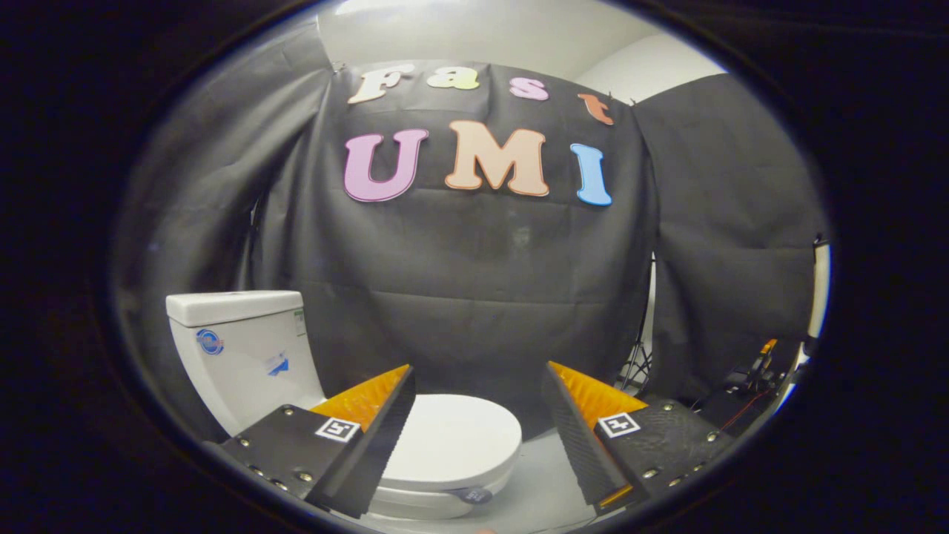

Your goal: Open the toilet lid.

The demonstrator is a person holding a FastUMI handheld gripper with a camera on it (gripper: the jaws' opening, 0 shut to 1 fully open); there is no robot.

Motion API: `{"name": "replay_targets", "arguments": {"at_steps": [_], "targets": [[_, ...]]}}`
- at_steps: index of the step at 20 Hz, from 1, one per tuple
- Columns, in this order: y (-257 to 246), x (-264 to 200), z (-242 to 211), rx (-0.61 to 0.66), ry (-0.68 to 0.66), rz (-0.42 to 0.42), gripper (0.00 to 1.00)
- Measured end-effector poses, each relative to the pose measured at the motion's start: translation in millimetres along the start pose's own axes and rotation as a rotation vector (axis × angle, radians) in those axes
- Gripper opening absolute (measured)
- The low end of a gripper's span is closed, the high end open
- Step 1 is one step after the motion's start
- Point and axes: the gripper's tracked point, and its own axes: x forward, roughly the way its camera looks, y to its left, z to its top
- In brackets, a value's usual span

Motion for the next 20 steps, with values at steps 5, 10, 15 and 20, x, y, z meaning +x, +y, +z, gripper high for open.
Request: {"name": "replay_targets", "arguments": {"at_steps": [5,10,15,20], "targets": [[0.9,-0.3,-2.2,-0.004,0.003,0.012,1.00],[1.4,2.5,-10.6,0.002,0.021,0.015,1.00],[-14.6,11.2,-40.3,0.046,0.104,-0.014,1.00],[-41.7,22.5,-98.3,0.134,0.273,-0.092,1.00]]}}
